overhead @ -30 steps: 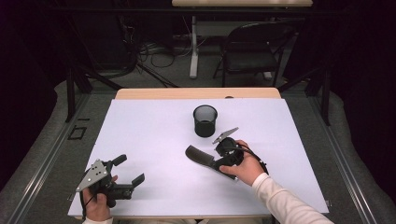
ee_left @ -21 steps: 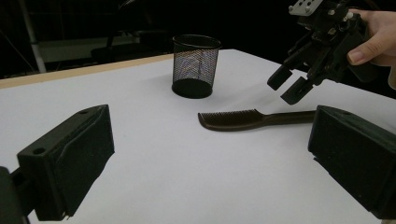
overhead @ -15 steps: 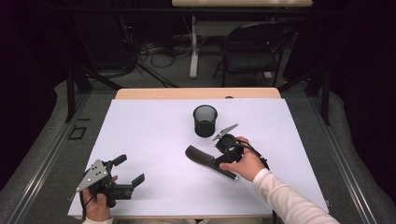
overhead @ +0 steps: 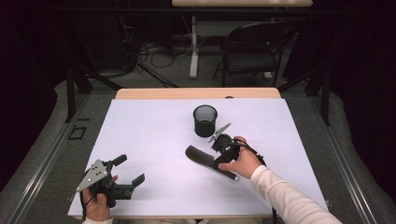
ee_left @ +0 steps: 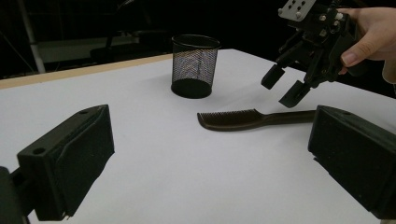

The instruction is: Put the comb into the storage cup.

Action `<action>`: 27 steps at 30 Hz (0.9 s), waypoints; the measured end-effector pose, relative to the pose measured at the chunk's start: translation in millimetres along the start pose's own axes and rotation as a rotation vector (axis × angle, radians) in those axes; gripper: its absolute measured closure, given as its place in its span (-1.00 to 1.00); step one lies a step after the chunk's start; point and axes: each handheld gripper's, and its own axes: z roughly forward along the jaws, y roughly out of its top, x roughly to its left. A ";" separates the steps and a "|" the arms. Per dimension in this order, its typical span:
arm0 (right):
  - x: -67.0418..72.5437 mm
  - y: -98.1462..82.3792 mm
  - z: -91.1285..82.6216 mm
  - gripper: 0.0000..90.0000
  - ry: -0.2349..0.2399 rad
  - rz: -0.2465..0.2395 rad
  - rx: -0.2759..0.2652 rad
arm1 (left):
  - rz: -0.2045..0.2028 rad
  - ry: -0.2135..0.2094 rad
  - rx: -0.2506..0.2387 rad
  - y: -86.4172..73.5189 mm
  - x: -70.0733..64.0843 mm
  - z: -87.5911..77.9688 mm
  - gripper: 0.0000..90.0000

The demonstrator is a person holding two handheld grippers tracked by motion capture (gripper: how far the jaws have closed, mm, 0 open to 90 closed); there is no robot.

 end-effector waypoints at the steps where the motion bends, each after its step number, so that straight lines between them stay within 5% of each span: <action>1: -0.6 0.5 0.9 -0.31 0.006 -0.010 0.004 | 0.000 0.002 0.002 0.1 0.0 -0.2 -0.99; 8: 3.4 2.8 6.8 -0.29 0.029 0.001 0.084 | 0.000 0.000 -0.001 0.0 0.3 -0.4 -0.99; 18: 5.6 3.9 11.6 -0.20 0.024 -0.013 0.131 | 0.000 0.002 0.002 0.0 0.0 -0.4 -0.99; 27: 4.6 2.0 14.8 0.04 0.043 0.005 0.196 | 0.001 0.001 0.002 0.0 -0.1 -0.3 -0.99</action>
